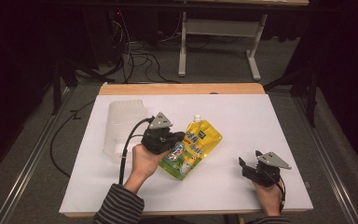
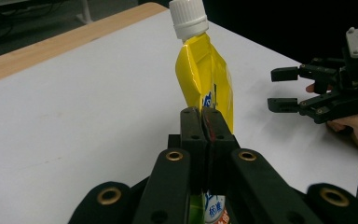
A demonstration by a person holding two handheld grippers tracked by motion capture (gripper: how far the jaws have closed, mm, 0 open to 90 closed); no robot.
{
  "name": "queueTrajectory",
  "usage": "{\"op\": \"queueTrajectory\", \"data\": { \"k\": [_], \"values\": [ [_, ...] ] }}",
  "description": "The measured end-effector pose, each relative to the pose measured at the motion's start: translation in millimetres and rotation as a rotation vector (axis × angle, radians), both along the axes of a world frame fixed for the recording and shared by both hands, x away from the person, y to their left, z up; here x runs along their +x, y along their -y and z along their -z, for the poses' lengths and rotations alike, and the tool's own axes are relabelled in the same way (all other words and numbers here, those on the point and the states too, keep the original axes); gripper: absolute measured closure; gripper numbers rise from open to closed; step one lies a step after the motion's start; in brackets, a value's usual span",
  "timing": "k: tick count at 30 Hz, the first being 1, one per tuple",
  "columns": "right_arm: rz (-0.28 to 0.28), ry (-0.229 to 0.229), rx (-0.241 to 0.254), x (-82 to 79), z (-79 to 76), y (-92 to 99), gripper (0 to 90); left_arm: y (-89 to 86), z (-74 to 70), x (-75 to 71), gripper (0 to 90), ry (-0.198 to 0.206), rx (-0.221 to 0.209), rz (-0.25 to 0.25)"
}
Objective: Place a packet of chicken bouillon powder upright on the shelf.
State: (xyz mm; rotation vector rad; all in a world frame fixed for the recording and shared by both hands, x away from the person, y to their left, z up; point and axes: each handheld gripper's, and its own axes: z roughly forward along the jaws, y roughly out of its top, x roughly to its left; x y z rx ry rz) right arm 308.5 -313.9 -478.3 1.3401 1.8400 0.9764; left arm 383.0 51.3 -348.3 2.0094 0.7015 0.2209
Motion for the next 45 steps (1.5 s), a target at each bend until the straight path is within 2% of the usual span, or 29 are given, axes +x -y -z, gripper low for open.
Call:
{"op": "queueTrajectory", "data": {
  "k": [4, 5, 9, 13, 16, 22, 26, 31, 36, 39, 42, 45],
  "values": [
    [0.003, 0.0, 0.004, -0.4, -0.1, -0.1, 28.0, -9.7, -6.8, -1.8, 89.1, 0.015, -0.014, -0.01],
    [0.004, -0.005, -0.002, 0.1, 0.1, -0.7, 28.0, -16.3, -10.8, -3.8, 89.1, 0.029, -0.027, -0.021],
    [0.001, -0.007, -0.012, 0.3, 0.0, -1.4, 28.0, -27.6, -15.9, -3.5, 89.1, 0.036, -0.047, -0.038],
    [0.008, -0.004, -0.004, 0.2, 0.2, -1.1, 28.0, -34.4, -20.0, -3.1, 89.1, 0.047, -0.031, -0.045],
    [-0.002, -0.011, -0.013, 0.8, 0.3, -1.4, 27.9, -41.0, -23.4, -4.6, 89.0, 0.065, -0.036, -0.054],
    [0.001, -0.007, -0.011, 0.9, 0.3, -1.0, 27.9, -55.2, -28.5, -0.4, 89.1, 0.056, -0.074, -0.08],
    [-0.001, -0.013, -0.014, 1.0, 0.3, -1.5, 27.9, -67.7, -34.0, -0.3, 89.1, 0.08, -0.078, -0.112],
    [0.001, -0.009, -0.014, 1.1, 0.4, -1.2, 27.9, -80.5, -38.6, 1.1, 89.1, 0.082, -0.099, -0.139],
    [0.003, -0.011, -0.012, 1.1, 0.4, -1.4, 27.9, -91.2, -42.1, 1.3, 89.0, 0.084, -0.127, -0.143],
    [-0.004, -0.012, -0.023, 1.2, 0.3, -1.6, 27.9, -101.6, -43.8, 0.4, 89.1, 0.097, -0.141, -0.17],
    [0.002, -0.012, -0.015, 1.0, 0.3, -1.4, 27.8, -107.6, -46.7, 2.1, 89.1, 0.105, -0.134, -0.187],
    [0.004, -0.008, -0.012, 0.6, 0.3, -1.4, 27.9, -112.6, -49.5, 2.1, 89.1, 0.129, -0.118, -0.211]
  ]
}}
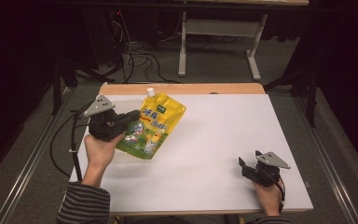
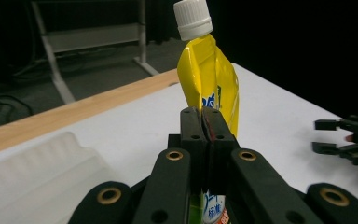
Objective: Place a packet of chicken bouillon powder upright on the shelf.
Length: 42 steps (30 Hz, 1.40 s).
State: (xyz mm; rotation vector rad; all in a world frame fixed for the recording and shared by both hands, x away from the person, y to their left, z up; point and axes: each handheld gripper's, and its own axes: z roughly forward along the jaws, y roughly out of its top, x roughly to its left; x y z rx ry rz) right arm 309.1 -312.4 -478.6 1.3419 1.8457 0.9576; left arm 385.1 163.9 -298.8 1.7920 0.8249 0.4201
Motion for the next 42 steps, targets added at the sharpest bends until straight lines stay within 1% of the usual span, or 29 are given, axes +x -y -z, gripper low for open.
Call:
{"op": "queueTrajectory", "data": {
  "k": [2, 4, 5, 7, 10, 12, 13, 16, 18, 20, 23, 24, 25, 26, 27, 30, 31, 35, 36, 38, 39, 41, 42],
  "values": [
    [-0.003, -0.005, -0.008, 0.6, 0.1, -0.4, 27.8, -5.0, -1.3, -0.6, 89.1, 0.022, 0.009, -0.019],
    [-0.004, -0.006, -0.017, 0.3, 0.1, -1.4, 27.9, -7.9, -1.0, -0.1, 89.1, 0.048, 0.027, -0.042],
    [0.001, -0.004, -0.018, 0.3, 0.4, -2.5, 27.9, -9.3, -0.9, 0.9, 89.2, 0.054, 0.038, -0.055],
    [-0.001, -0.007, -0.028, 0.7, 0.4, -2.8, 27.8, -12.7, -1.0, 3.9, 89.2, 0.053, 0.036, -0.066],
    [0.002, -0.004, -0.021, 0.5, 0.4, -2.5, 27.9, -15.9, -1.6, 5.8, 89.3, 0.061, 0.033, -0.08],
    [-0.004, -0.006, -0.029, 1.1, 0.5, -2.5, 27.9, -20.9, -2.9, 8.4, 89.2, 0.07, 0.011, -0.101],
    [-0.003, -0.013, -0.031, 0.9, 0.4, -3.1, 27.9, -21.8, -3.3, 9.6, 89.3, 0.074, 0.011, -0.107],
    [-0.001, -0.012, -0.034, 0.7, 0.5, -3.9, 27.9, -22.6, -4.0, 12.7, 89.3, 0.092, 0.038, -0.14],
    [0.001, -0.011, -0.033, 0.7, 0.4, -3.3, 27.8, -22.9, -2.6, 15.1, 89.2, 0.093, 0.055, -0.149],
    [0.002, -0.006, -0.034, 0.4, 0.4, -3.3, 27.9, -21.6, 1.0, 16.6, 89.3, 0.109, 0.092, -0.163],
    [-0.002, -0.008, -0.037, 0.8, 0.7, -4.3, 27.9, -20.1, 7.7, 20.6, 89.2, 0.103, 0.12, -0.164],
    [-0.002, -0.008, -0.037, 0.8, 0.7, -4.3, 27.9, -20.1, 7.7, 20.6, 89.2, 0.103, 0.12, -0.164],
    [-0.003, -0.005, -0.039, 0.6, 0.7, -4.4, 27.9, -19.7, 12.1, 24.8, 89.2, 0.091, 0.119, -0.168],
    [-0.003, -0.005, -0.039, 0.6, 0.7, -4.4, 27.9, -19.7, 12.1, 24.8, 89.2, 0.091, 0.119, -0.168],
    [0.0, -0.005, -0.038, 0.7, 0.6, -3.7, 27.9, -19.2, 15.5, 29.2, 89.2, 0.082, 0.122, -0.169],
    [0.003, -0.004, -0.03, 0.2, 0.6, -3.9, 28.0, -17.7, 18.7, 32.4, 89.1, 0.081, 0.133, -0.176],
    [0.0, -0.005, -0.039, 0.6, 0.5, -3.8, 27.9, -15.8, 22.6, 34.9, 89.1, 0.082, 0.142, -0.183],
    [-0.003, -0.004, -0.04, 0.5, 0.7, -4.4, 27.9, -13.1, 31.2, 41.2, 88.8, 0.08, 0.147, -0.19],
    [-0.003, -0.004, -0.04, 0.5, 0.7, -4.4, 27.9, -13.1, 31.2, 41.2, 88.8, 0.08, 0.147, -0.19],
    [0.0, -0.004, -0.032, 0.2, 0.6, -3.9, 27.9, -12.2, 37.1, 44.8, 88.8, 0.082, 0.14, -0.193],
    [0.001, -0.002, -0.034, 0.1, 0.6, -3.9, 27.9, -11.7, 39.8, 44.9, 88.6, 0.08, 0.142, -0.192],
    [-0.003, -0.006, -0.037, 0.4, 0.5, -3.9, 27.9, -10.6, 46.4, 43.7, 88.5, 0.091, 0.152, -0.2],
    [-0.003, -0.006, -0.037, 0.4, 0.5, -3.9, 27.9, -10.6, 46.4, 43.7, 88.4, 0.091, 0.152, -0.2]
  ]
}}
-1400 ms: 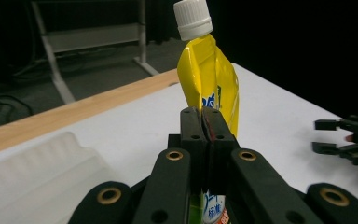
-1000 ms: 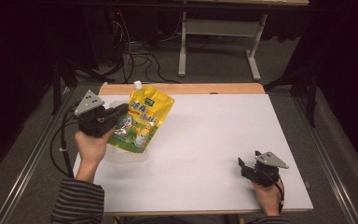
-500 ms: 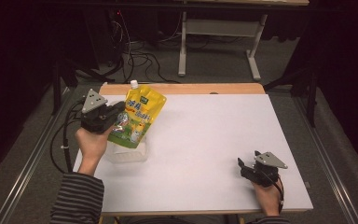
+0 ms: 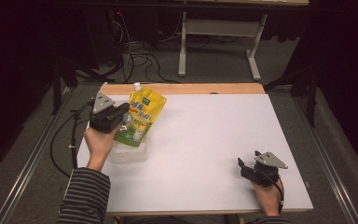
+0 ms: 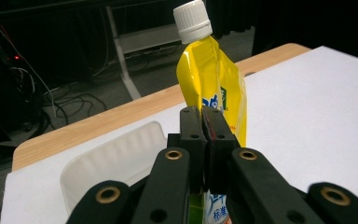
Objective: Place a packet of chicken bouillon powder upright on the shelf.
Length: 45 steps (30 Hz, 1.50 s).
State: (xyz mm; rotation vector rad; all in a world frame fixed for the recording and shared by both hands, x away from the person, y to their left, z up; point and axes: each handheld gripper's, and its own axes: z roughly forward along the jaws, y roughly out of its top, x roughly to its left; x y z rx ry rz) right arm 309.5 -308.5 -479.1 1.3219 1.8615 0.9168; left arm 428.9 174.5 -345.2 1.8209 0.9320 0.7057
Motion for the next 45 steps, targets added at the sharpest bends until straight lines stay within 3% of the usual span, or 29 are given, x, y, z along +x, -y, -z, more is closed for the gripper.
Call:
{"op": "queueTrajectory", "data": {
  "k": [3, 13, 23, 26, 29, 34, 37, 43, 45],
  "values": [
    [0.0, -0.001, -0.002, 0.2, 0.3, -0.7, 28.0, -5.1, 7.7, -4.0, 87.6, -0.01, -0.009, -0.002],
    [0.003, -0.006, -0.009, 0.4, 0.3, -1.3, 28.0, -16.5, 9.7, -20.4, 84.8, -0.054, -0.003, 0.004],
    [-0.002, -0.007, -0.018, 0.6, 0.3, -1.5, 28.0, -17.0, 1.9, -29.7, 86.5, -0.09, 0.057, -0.008],
    [-0.002, -0.007, -0.019, 0.5, 0.3, -1.6, 28.0, -14.8, 3.1, -30.3, 88.2, -0.076, 0.068, -0.015],
    [-0.002, -0.006, -0.021, 0.7, 0.3, -1.6, 28.0, -11.0, 6.6, -27.7, 89.9, -0.058, 0.049, -0.021],
    [-0.004, -0.006, -0.019, 0.5, 0.3, -1.6, 28.0, -9.7, 5.8, -16.8, 90.0, -0.052, 0.009, -0.047],
    [-0.003, -0.006, -0.017, 0.5, 0.3, -1.5, 28.0, -7.1, 5.9, -13.7, 90.0, -0.007, -0.033, -0.071],
    [-0.001, -0.003, -0.016, 0.2, 0.2, -1.2, 28.0, -3.3, 17.7, -20.0, 89.3, 0.046, -0.038, -0.084],
    [-0.001, -0.004, -0.016, 0.2, 0.2, -1.2, 27.9, -8.0, 21.6, -28.3, 88.0, 0.032, -0.038, -0.072]
  ]
}}
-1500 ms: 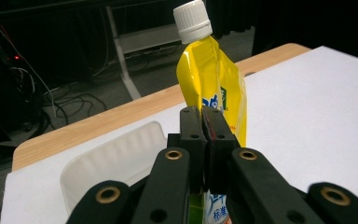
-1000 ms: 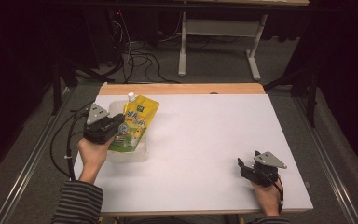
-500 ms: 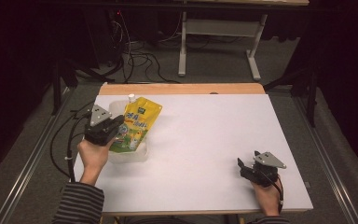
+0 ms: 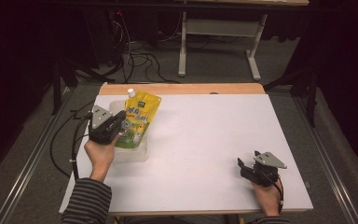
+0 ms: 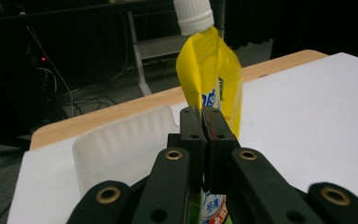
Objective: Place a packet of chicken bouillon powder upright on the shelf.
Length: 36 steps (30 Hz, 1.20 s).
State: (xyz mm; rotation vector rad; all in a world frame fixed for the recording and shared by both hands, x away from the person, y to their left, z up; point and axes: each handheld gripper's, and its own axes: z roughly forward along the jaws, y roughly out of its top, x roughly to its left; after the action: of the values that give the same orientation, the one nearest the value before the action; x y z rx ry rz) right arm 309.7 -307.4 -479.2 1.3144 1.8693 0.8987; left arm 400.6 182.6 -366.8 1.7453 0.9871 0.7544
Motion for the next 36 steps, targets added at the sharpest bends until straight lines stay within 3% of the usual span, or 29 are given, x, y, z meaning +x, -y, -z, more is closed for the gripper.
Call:
{"op": "queueTrajectory", "data": {
  "k": [3, 6, 17, 23, 26, 30, 33, 36],
  "values": [
    [-0.002, -0.002, -0.007, 0.3, 0.1, -0.5, 28.0, -5.7, 0.4, -6.1, 86.3, -0.009, -0.011, 0.006],
    [0.0, -0.003, -0.008, 0.4, 0.1, -0.7, 28.0, -12.0, -1.8, -13.6, 85.0, -0.042, -0.015, 0.015],
    [-0.003, -0.002, -0.01, 0.7, 0.2, -0.7, 28.0, -8.5, -3.6, -29.3, 87.0, -0.048, 0.057, -0.001],
    [-0.002, -0.003, -0.009, 0.5, 0.3, -1.1, 28.0, -14.5, 0.3, -25.4, 89.3, -0.056, -0.001, -0.04],
    [0.001, -0.002, -0.011, 0.4, 0.5, -1.8, 28.0, -16.2, 2.2, -18.4, 90.0, -0.065, -0.057, -0.054],
    [0.001, -0.004, -0.012, 0.5, 0.4, -1.8, 28.0, -14.2, 2.1, -11.3, 90.0, -0.069, -0.081, -0.062],
    [0.003, -0.003, -0.01, 0.5, 0.5, -2.1, 28.0, -8.1, 1.7, -7.5, 90.0, -0.045, -0.077, -0.068],
    [0.002, -0.001, -0.01, 0.4, 0.4, -1.5, 28.0, -1.0, 4.9, -8.4, 90.0, 0.006, -0.073, -0.066]
  ]
}}
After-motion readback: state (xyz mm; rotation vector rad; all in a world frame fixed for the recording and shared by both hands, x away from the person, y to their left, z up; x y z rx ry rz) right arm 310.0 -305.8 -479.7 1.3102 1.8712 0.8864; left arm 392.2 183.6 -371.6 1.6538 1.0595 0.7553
